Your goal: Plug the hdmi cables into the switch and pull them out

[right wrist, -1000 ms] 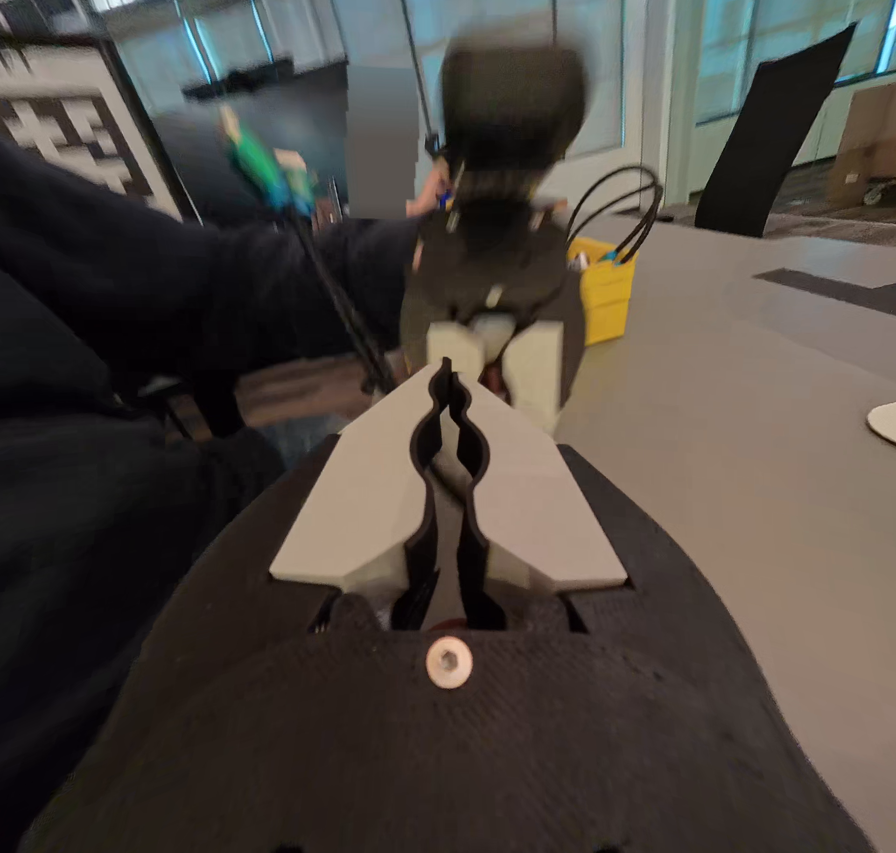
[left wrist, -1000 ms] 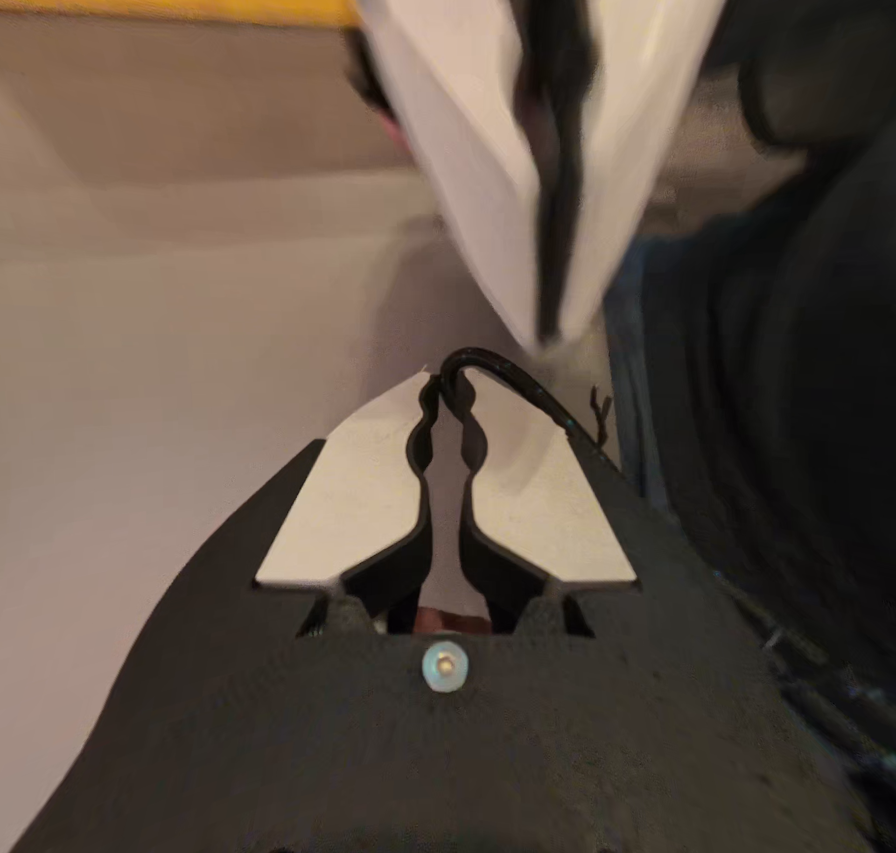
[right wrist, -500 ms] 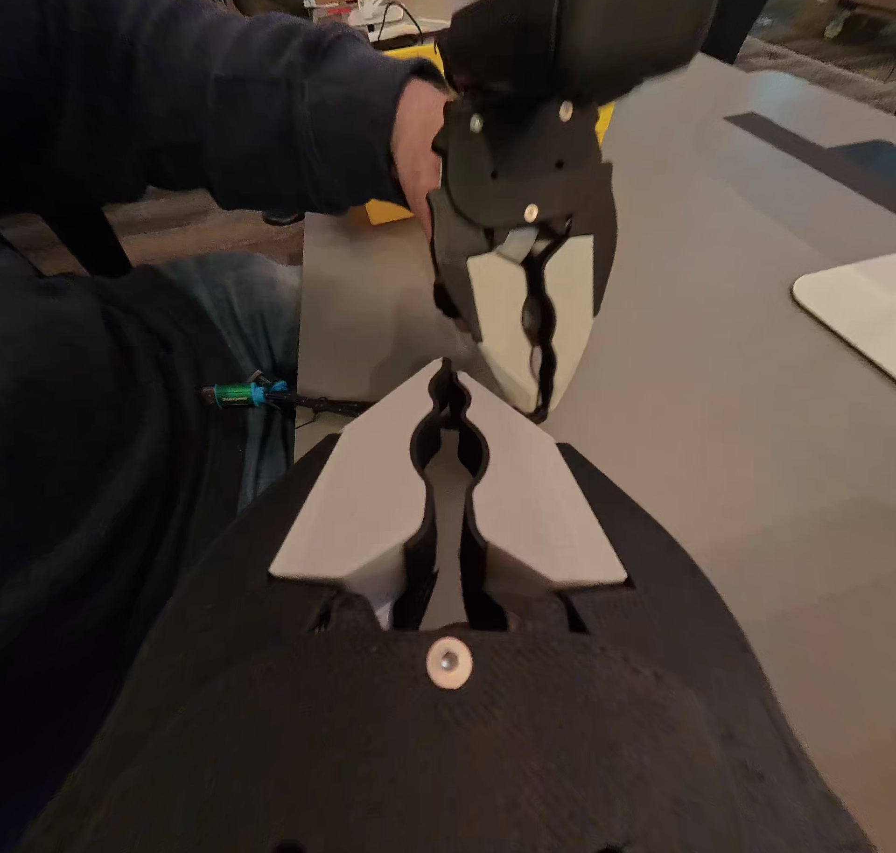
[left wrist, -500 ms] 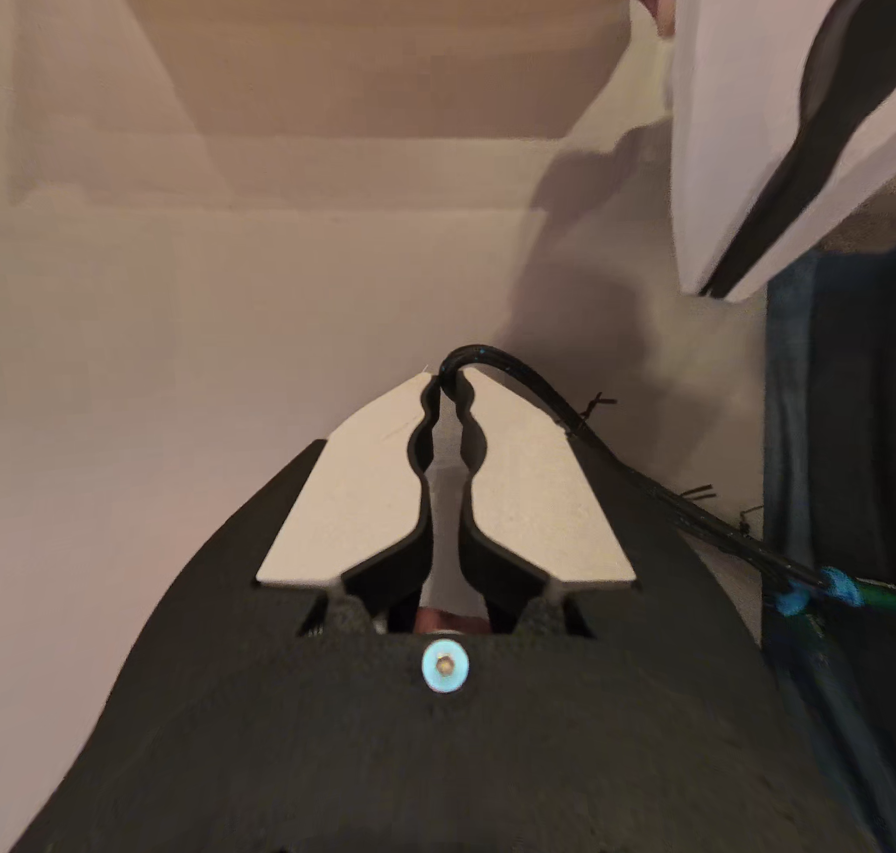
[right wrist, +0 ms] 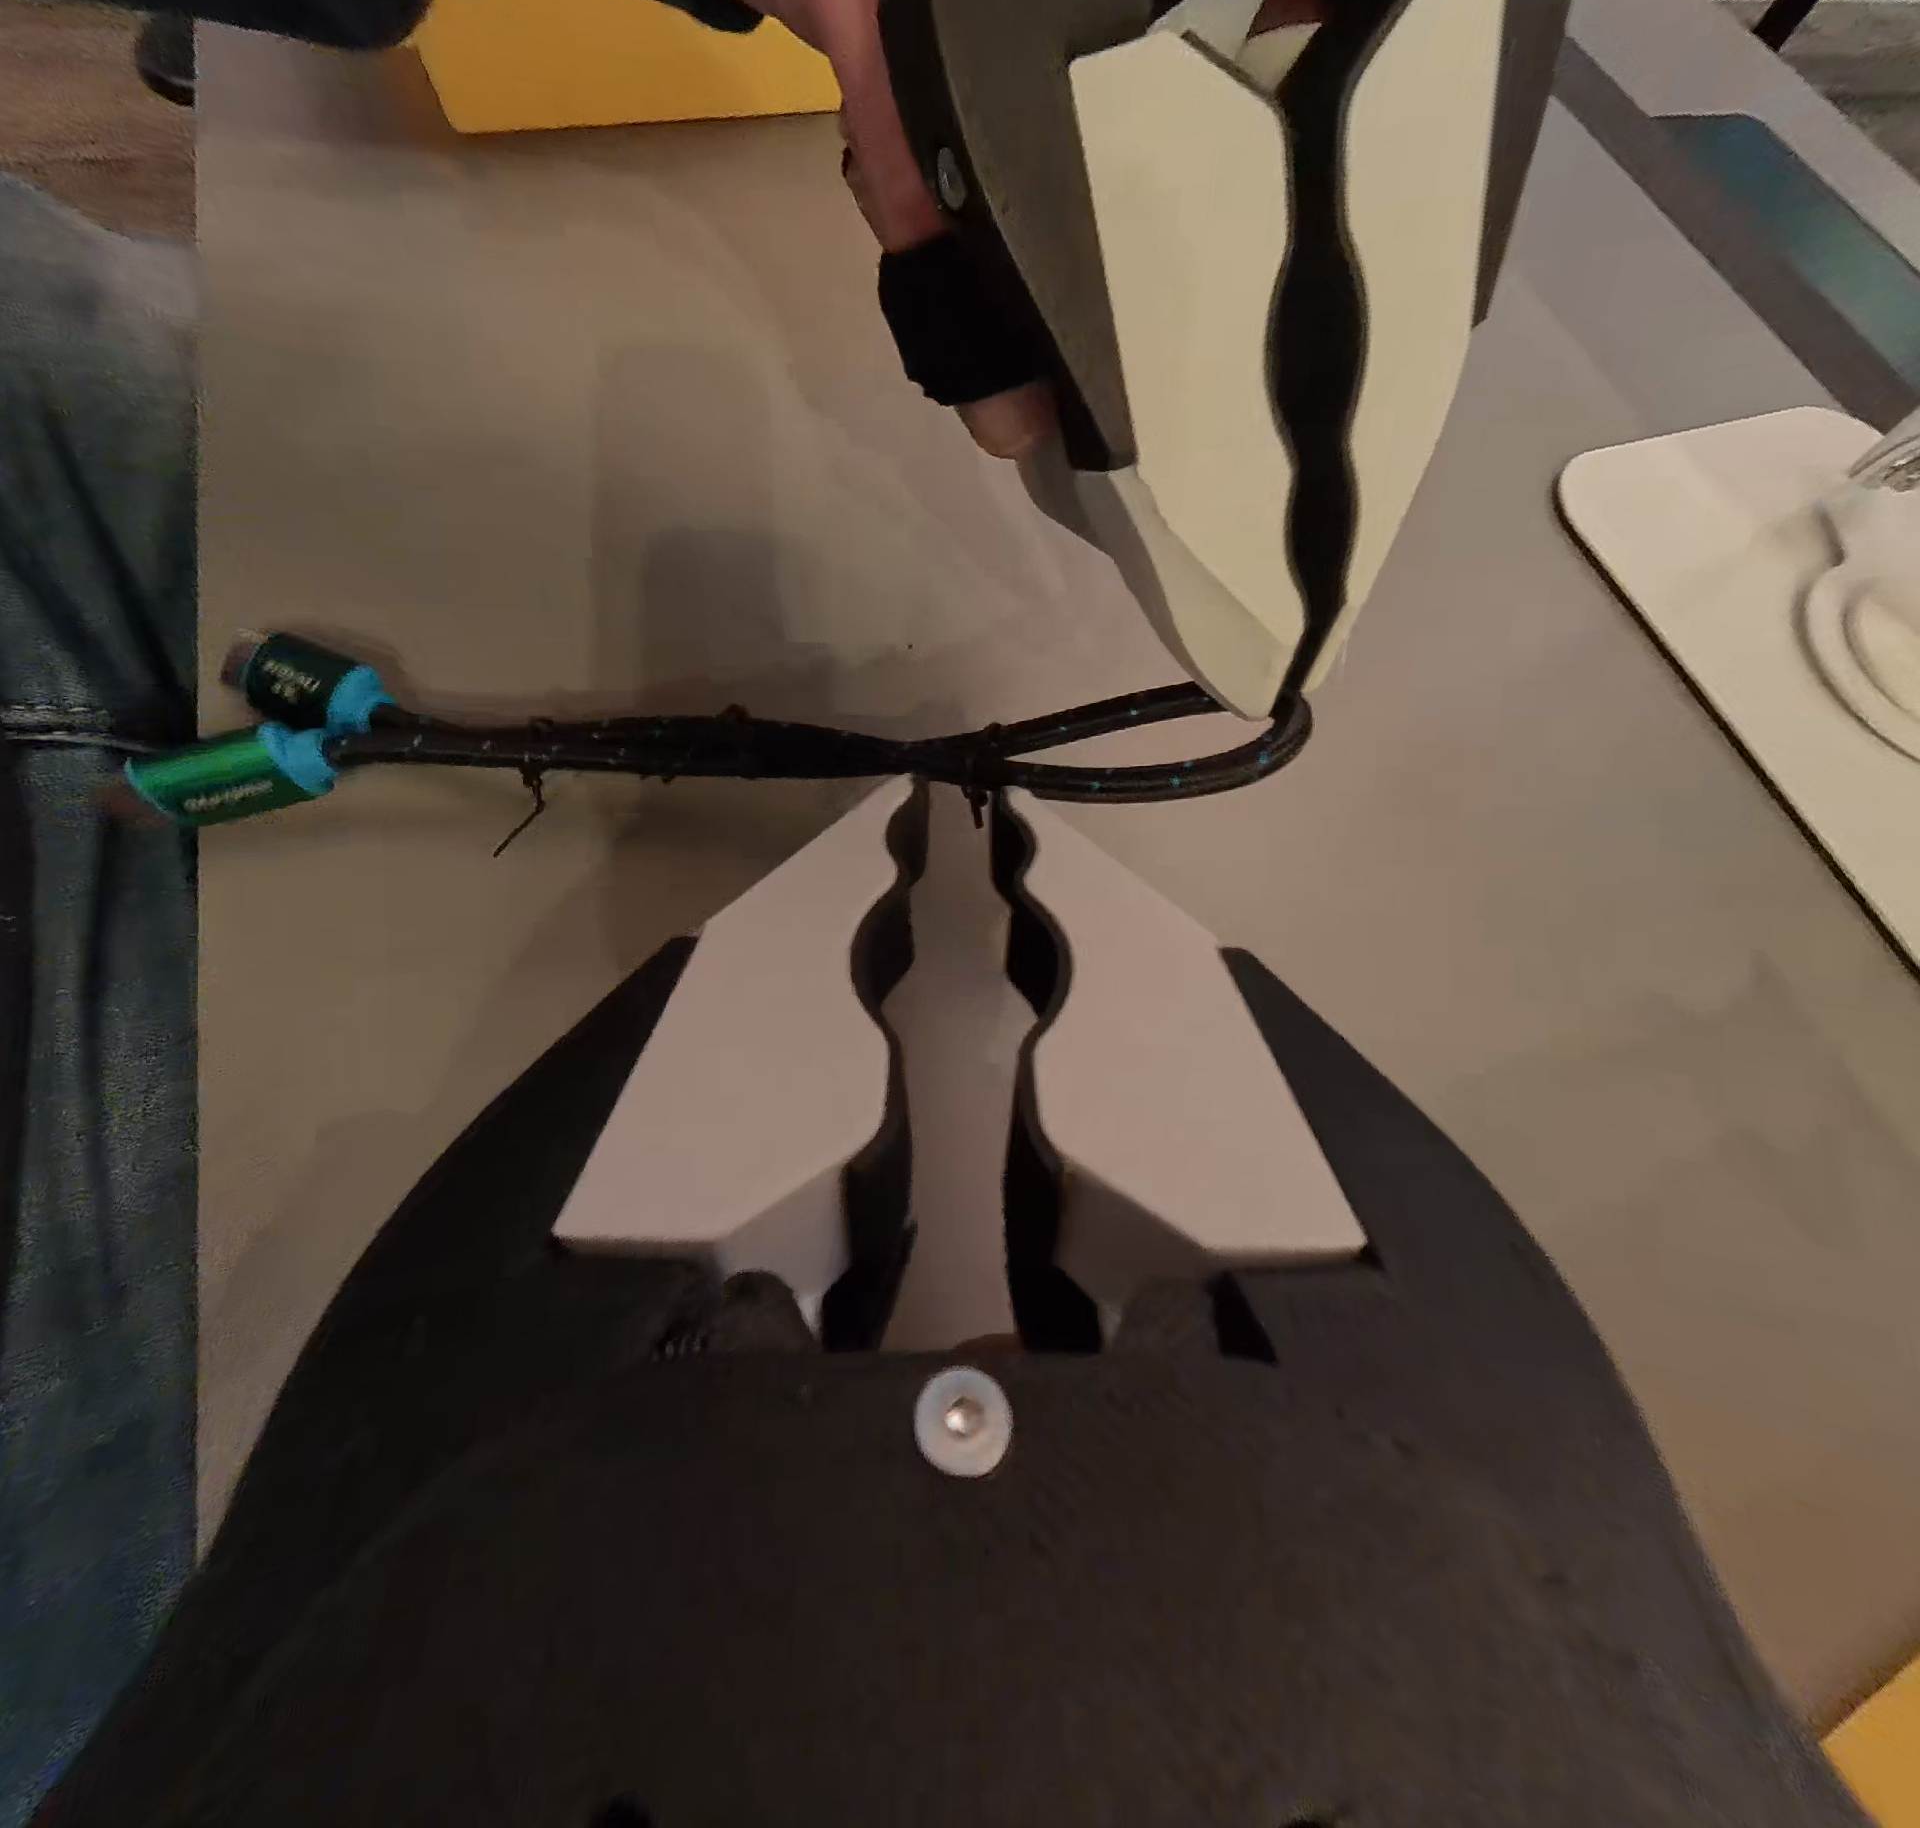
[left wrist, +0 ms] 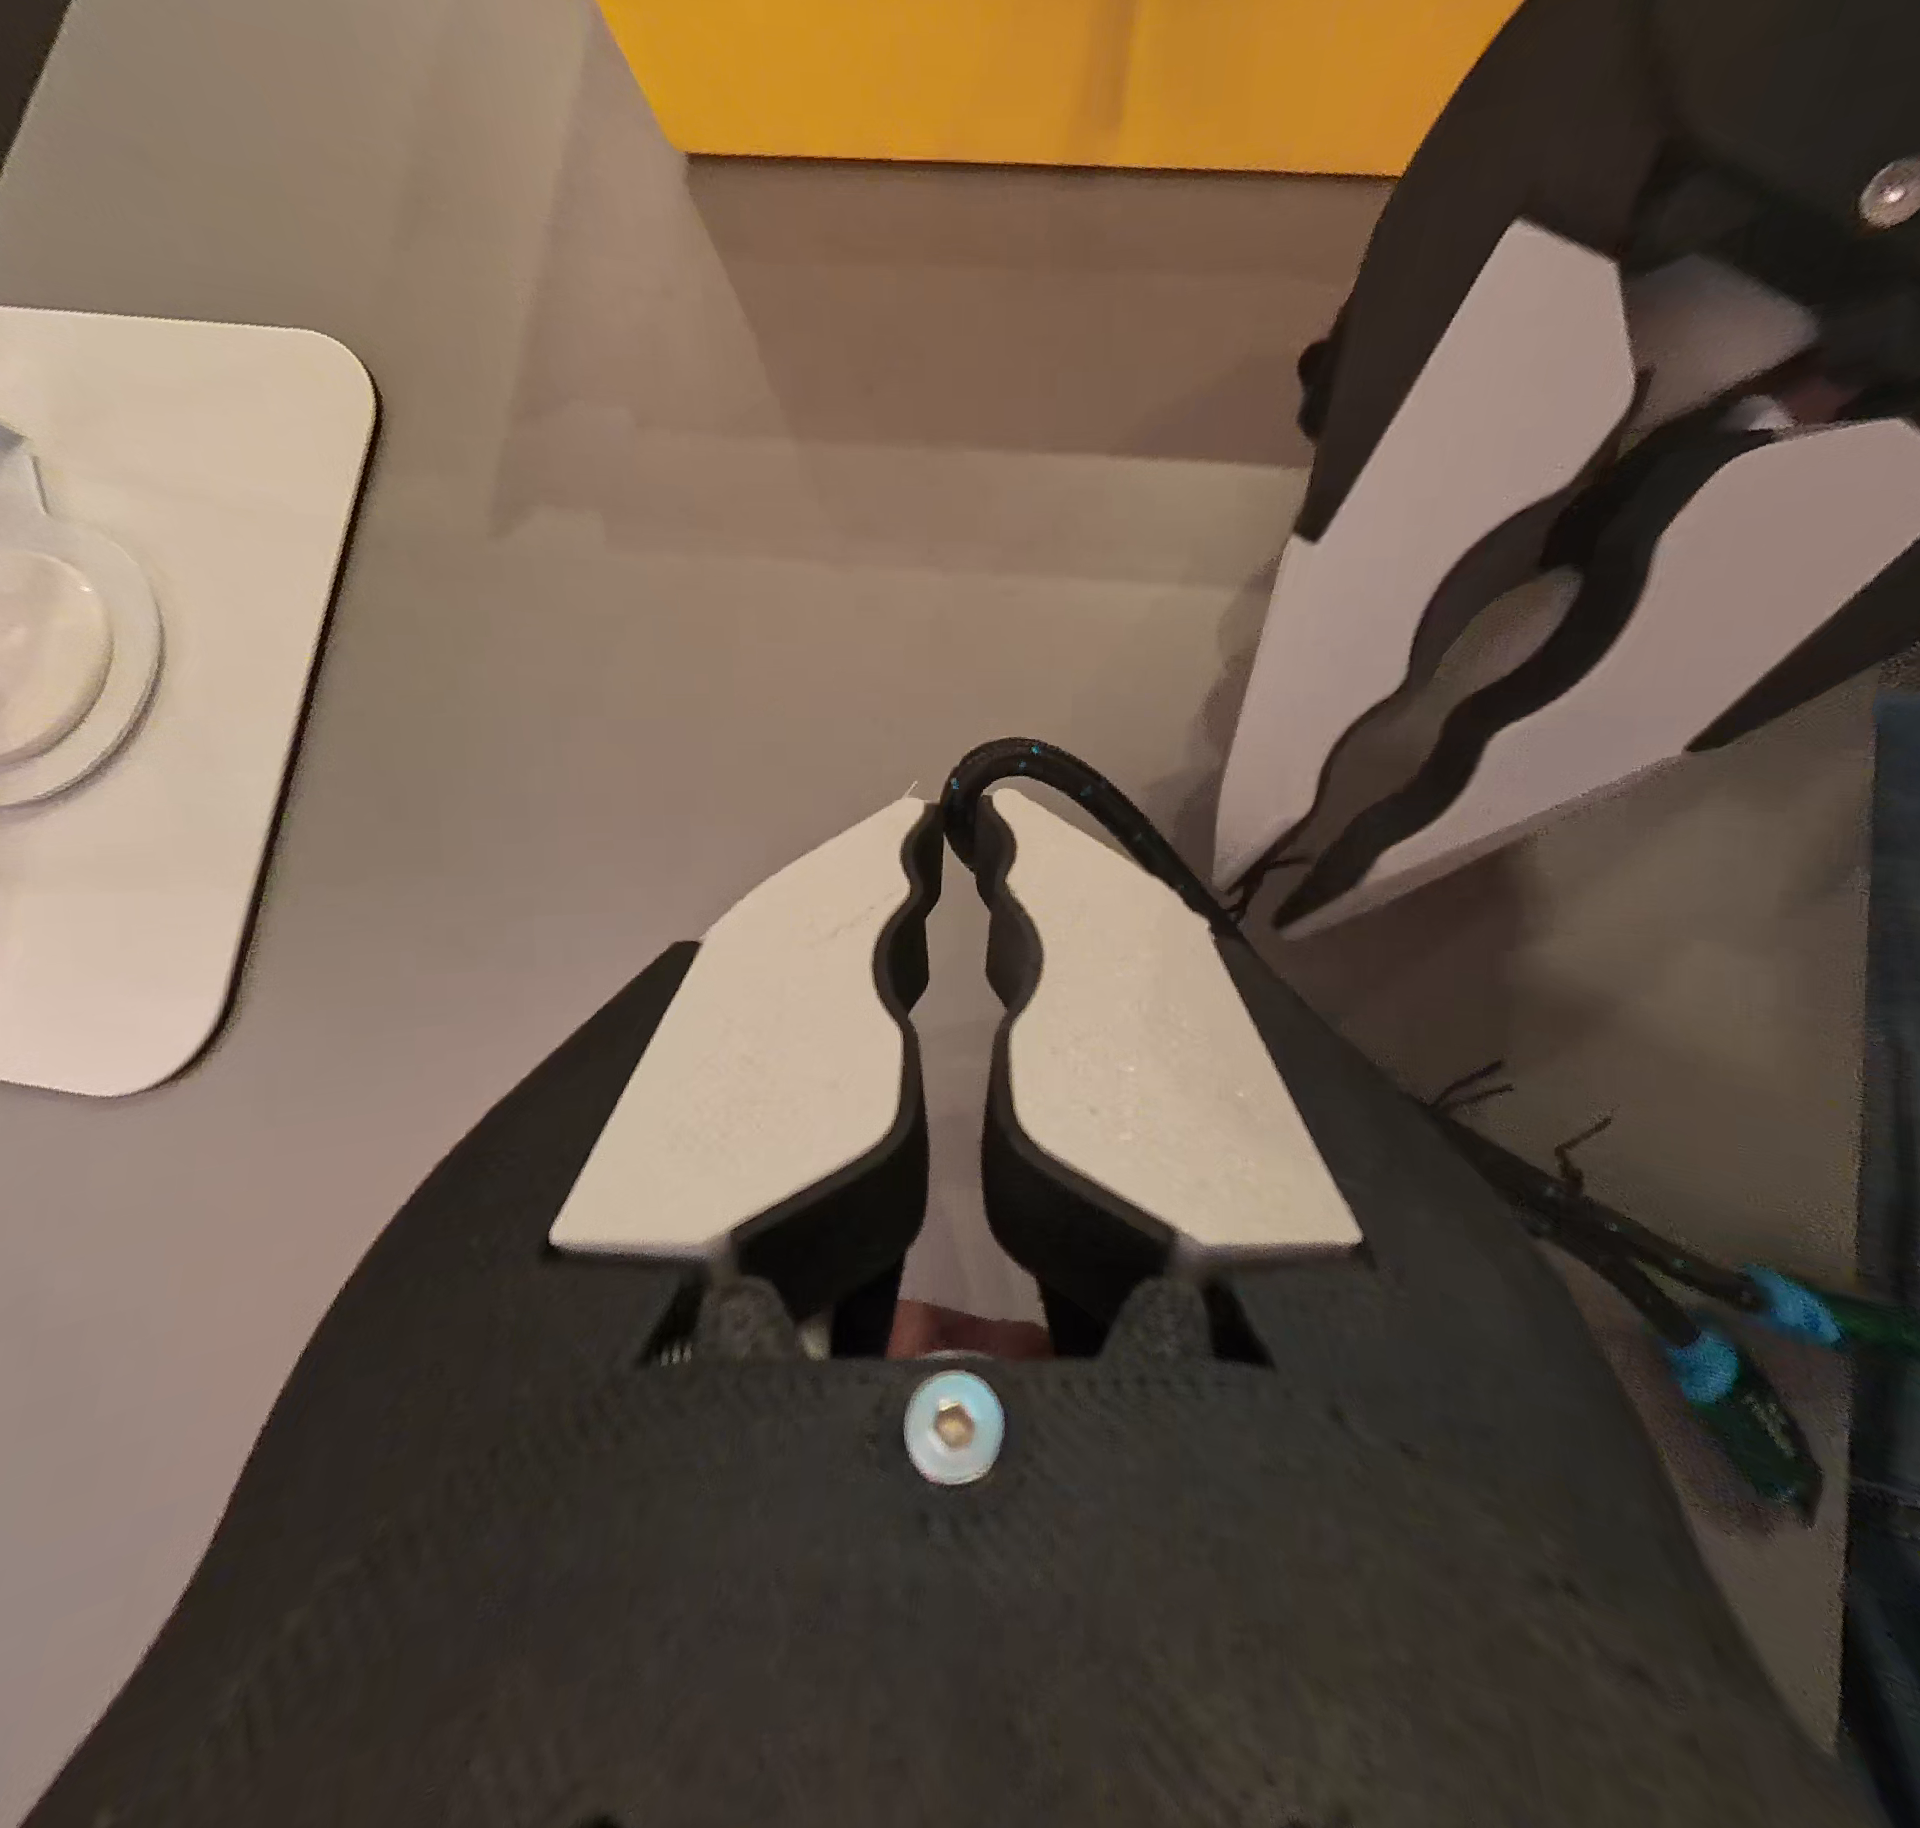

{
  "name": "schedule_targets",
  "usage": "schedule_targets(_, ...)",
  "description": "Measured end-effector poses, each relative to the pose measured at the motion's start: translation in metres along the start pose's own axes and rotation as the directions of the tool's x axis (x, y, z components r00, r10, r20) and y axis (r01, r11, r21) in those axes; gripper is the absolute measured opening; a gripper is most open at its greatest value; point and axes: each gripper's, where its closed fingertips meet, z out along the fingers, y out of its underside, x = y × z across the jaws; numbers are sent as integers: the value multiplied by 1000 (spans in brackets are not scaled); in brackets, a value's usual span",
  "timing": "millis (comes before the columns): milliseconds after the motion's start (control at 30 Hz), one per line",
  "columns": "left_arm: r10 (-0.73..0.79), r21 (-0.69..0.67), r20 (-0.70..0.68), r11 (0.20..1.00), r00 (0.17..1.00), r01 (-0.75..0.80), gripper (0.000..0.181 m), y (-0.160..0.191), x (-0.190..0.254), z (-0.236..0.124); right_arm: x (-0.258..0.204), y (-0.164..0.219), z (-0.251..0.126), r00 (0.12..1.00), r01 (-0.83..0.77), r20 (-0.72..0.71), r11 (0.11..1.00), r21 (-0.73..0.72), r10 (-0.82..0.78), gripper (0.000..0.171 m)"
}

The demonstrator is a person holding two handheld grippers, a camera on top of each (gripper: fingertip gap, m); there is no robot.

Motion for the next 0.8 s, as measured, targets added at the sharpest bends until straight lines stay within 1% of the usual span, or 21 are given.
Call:
schedule_targets(33, -3, 3, -2, 1000, 1000, 3, 5, -1, -1, 1, 2, -2, 1, 1000, -8, 3, 1000, 12, 8, 4)
schedule_targets(67, -7, 6, -7, 1000, 1000, 7, 5, -2, -2, 1, 4, -2, 2, 1000, -16, 6, 1000, 16, 16, 1)
schedule_targets(233, -15, 1, 16, 1000, 1000, 15, 5, -3, -11, 5, 13, 2, 9, 999, -34, 10, 999, 1, 34, 0)
schedule_targets(367, -36, 33, 33, 999, 999, 35, 20, -4, -22, 4, 24, -3, 7, 991, -130, 30, 988, 78, 128, 0)
schedule_targets(433, -46, 81, 32, 996, 998, 43, 35, -4, -27, -1, 30, -4, 4, 978, -205, 68, 971, 123, 197, 0)
schedule_targets(500, -82, 113, 41, 991, 996, 77, 49, 0, -33, -10, 37, -7, 0, 968, -247, 85, 955, 167, 235, 0)
schedule_targets(567, -78, 156, 86, 986, 993, 64, 54, 3, -37, -25, 41, -11, -5, 960, -276, 112, 939, 204, 258, 0)
schedule_targets(600, -48, 158, 117, 987, 992, 30, 56, 7, -36, -33, 44, -13, -8, 955, -291, 120, 932, 218, 270, 0)
schedule_targets(633, 11, 123, 166, 992, 986, -32, 58, 16, -33, -40, 46, -14, -9, 953, -297, 122, 929, 223, 276, 0)
schedule_targets(667, 116, 47, 242, 990, 963, -131, 60, 30, -32, -47, 47, -14, -10, 953, -298, 122, 928, 225, 276, 0)
schedule_targets(700, 238, -47, 312, 971, 920, -235, 62, 44, -30, -52, 47, -14, -11, 954, -296, 125, 928, 226, 274, 0)
schedule_targets(733, 341, -125, 348, 940, 873, -318, 66, 57, -25, -54, 47, -14, -11, 954, -293, 129, 930, 224, 270, 0)
schedule_targets(800, 491, -233, 398, 871, 775, -432, 72, 75, -16, -51, 46, -15, -10, 955, -287, 138, 931, 227, 261, 0)
